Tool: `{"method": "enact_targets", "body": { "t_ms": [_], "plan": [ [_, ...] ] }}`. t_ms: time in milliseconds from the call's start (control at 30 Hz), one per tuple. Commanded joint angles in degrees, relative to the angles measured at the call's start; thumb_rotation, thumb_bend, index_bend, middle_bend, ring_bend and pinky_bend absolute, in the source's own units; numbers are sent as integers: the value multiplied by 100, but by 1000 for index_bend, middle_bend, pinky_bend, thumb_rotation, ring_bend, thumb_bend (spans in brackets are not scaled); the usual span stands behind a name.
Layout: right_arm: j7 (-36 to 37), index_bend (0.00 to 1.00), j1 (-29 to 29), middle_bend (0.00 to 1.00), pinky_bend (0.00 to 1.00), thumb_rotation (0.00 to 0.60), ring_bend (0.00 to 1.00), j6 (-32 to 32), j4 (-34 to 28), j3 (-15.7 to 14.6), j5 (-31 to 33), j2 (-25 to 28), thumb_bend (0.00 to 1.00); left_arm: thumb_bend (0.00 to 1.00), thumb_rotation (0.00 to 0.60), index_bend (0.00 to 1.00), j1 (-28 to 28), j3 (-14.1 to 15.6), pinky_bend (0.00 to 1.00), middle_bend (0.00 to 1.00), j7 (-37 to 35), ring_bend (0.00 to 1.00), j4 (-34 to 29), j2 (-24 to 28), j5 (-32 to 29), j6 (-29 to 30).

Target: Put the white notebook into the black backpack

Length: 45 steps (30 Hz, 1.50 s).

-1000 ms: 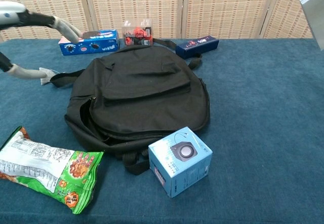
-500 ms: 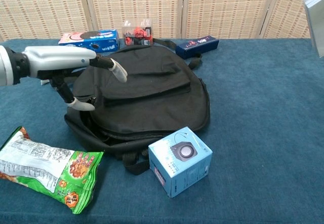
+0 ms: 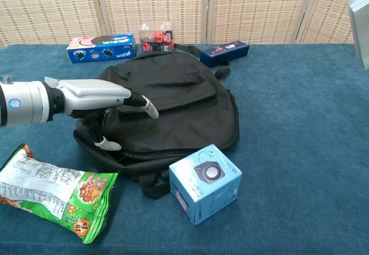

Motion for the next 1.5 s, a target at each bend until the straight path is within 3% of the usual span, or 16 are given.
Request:
{"method": "enact_targets", "body": {
  "t_ms": [33,333,500,767,1167,1333,1500],
  "plan": [
    [17,709,-23,428,163,600,179,6,14,-2,0,-3,520,265,600,190,-70,7,33,126,114,99,83,-117,-160,-64],
    [63,709,-58,428,163,600,178,-13,86,25,33,-80,521,265,600,220,-164,-131,33,126,-79,114,329,-473,-615,-66],
    [96,709,-77,428,163,600,178,-8,125,42,41,-103,520,265,600,353,-107,-225,47,132,-542,151,512,-693,-560,189],
    [127,709,-98,428,163,600,178,-25,178,69,69,-144,519,270,600,600,-27,-228,89,291,-1441,264,897,-901,-213,506],
    [156,709,-87,431,163,600,178,10,46,145,49,-111,520,487,600,799,28,-222,120,425,-1856,332,1215,-1081,-138,757],
    [244,709,-137,432,162,600,178,159,-93,174,-24,-31,520,533,600,847,118,-430,127,466,-1988,346,1246,-1113,-349,993],
    [337,710,-188,432,162,600,178,419,-377,149,-290,99,520,545,600,856,197,-834,129,470,-2085,347,1044,-946,-853,1112]
  ]
}}
